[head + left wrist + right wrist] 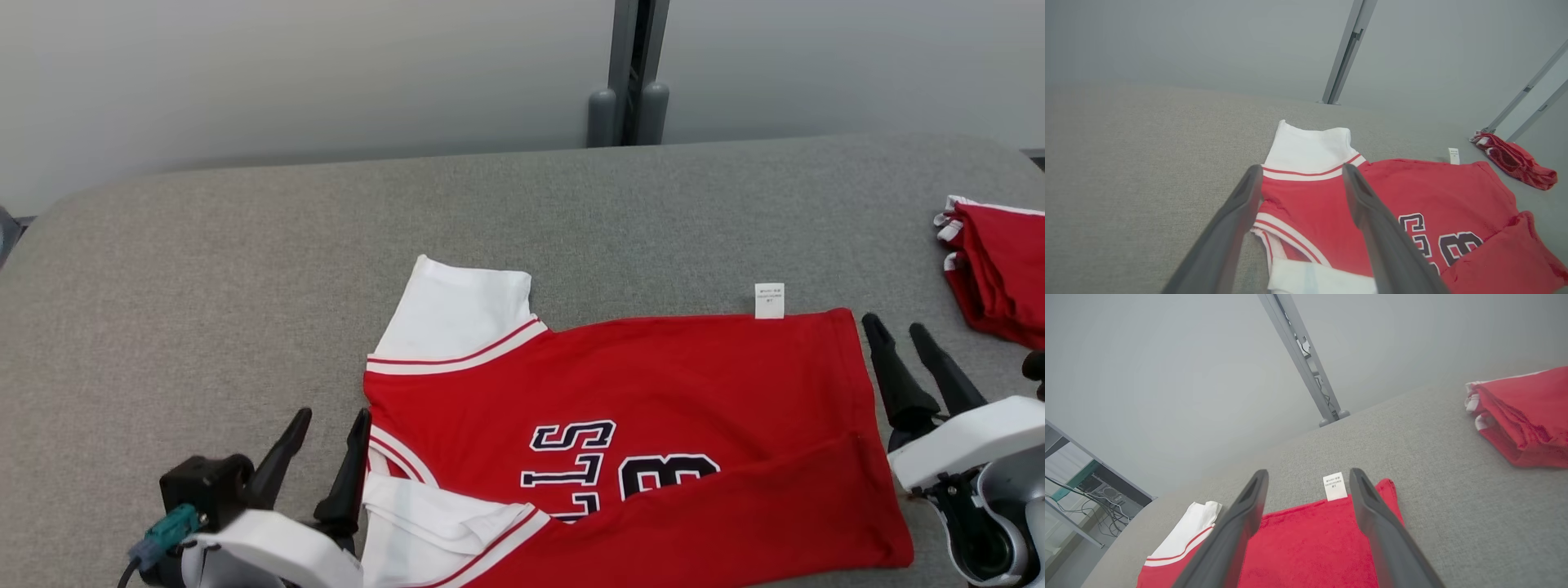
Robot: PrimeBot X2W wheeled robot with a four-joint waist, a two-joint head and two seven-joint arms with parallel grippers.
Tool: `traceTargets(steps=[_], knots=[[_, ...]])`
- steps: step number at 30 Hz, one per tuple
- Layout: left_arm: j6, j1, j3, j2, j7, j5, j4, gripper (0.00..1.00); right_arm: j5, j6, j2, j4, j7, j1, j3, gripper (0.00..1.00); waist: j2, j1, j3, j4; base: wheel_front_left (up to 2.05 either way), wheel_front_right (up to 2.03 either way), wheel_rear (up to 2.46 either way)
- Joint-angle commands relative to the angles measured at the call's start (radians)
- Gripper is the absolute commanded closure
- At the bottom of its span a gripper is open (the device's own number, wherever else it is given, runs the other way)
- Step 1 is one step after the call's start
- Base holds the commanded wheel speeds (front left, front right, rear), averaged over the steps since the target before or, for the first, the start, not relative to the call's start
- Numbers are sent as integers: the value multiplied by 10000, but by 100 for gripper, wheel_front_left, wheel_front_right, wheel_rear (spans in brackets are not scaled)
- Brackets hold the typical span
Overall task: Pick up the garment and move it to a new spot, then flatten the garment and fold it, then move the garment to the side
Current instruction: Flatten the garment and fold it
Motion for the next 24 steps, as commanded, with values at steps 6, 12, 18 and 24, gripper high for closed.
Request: traceTargets(steps=[6, 12, 18, 24], knots=[[56, -1543, -43, -207, -38, 457, 950, 0, -1226, -3, 428, -1028, -47, -362, -241, 0, 0, 0, 1075, -225, 0, 0, 0], [-84, -3244, -170, -245, 143, 891, 2362, 0, -1739, -4, 804, -1629, 44, -545, -168, 0, 0, 0, 1935, -655, 0, 0, 0], [-285, -4823, -245, -241, 447, 1157, 3815, 0, -1641, -3, 1103, -2076, 10, -802, -3, 0, 0, 0, 2622, -1169, 0, 0, 0], [-273, -6208, -323, -175, 367, 1554, 5395, 0, -1679, -4, 1269, -2600, 57, -1115, 365, 0, 0, 0, 3166, -1693, 0, 0, 0]])
